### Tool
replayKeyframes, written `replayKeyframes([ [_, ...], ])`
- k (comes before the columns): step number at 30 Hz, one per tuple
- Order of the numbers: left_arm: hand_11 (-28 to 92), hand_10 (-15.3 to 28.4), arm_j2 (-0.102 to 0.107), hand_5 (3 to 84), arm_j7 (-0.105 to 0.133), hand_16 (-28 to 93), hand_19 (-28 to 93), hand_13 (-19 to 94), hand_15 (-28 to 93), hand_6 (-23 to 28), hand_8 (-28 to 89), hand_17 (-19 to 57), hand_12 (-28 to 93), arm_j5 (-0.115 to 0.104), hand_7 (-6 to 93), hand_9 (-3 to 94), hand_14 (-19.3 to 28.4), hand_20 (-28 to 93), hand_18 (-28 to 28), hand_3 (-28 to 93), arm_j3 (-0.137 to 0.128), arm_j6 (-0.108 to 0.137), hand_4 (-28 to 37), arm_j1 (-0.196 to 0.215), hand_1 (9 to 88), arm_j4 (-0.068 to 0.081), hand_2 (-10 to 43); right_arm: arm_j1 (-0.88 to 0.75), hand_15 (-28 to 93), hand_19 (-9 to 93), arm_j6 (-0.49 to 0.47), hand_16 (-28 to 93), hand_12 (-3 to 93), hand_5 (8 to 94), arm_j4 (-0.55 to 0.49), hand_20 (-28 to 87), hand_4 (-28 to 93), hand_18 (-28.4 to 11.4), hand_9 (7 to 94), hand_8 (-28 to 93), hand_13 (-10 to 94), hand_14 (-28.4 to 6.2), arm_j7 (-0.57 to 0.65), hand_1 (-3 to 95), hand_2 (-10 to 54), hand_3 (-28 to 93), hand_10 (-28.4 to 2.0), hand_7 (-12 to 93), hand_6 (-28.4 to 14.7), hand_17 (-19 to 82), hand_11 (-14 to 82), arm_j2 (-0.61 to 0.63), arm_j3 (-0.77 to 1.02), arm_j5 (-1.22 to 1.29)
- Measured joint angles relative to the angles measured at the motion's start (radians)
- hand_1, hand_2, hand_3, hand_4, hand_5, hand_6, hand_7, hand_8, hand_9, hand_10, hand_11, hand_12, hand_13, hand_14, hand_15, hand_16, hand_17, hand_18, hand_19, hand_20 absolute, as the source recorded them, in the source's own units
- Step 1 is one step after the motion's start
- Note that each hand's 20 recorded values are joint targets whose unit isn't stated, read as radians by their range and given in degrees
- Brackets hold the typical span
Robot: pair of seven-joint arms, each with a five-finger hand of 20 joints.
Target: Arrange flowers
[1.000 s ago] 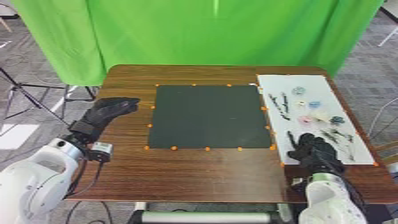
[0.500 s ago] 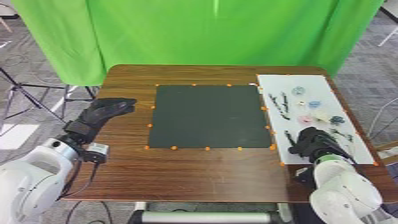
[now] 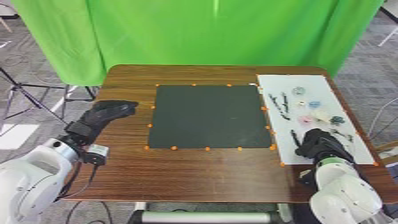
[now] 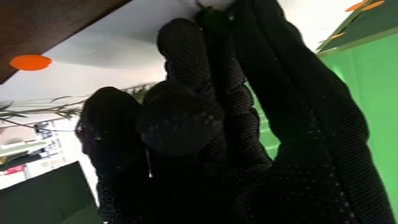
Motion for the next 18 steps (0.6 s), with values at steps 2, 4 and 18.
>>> replayKeyframes([
  [2,17,16.2,0.000,41.9,-0.006,0,7,29,7,7.7,-5,2.4,11,0.000,7.6,39.4,17.6,11,9.2,57,0.000,-0.011,-15.6,-0.002,30.3,0.000,3.0,0.000,61,92,0.008,34,56.4,56.1,0.000,45,-11,-7.6,75.6,23,86,-0.7,0.000,69.3,-9.5,51,-11.1,36,-3.9,63,22.1,-0.003,0.003,0.007],
  [4,17,16.2,0.000,41.9,-0.011,0,7,29,7,7.7,-5,2.4,11,-0.001,7.6,39.3,17.6,11,9.1,57,-0.001,-0.023,-15.6,-0.004,30.4,0.000,3.0,0.000,59,91,0.016,34,56.2,57.1,-0.001,45,-10,-7.4,76.1,23,87,-0.7,0.001,69.7,-9.5,52,-11.3,35,-4.1,63,20.9,-0.004,0.010,0.023],
  [18,17,16.6,-0.002,41.7,-0.027,0,7,29,6,8.0,-5,2.1,11,-0.013,7.5,38.8,17.6,11,8.6,57,-0.007,-0.053,-15.5,-0.008,30.8,0.000,3.4,-0.001,53,89,0.146,35,59.1,71.8,0.035,43,-9,-7.7,82.3,23,92,-0.2,-0.034,67.9,-9.5,53,-11.5,27,-2.8,67,26.5,-0.003,0.013,0.057],
])
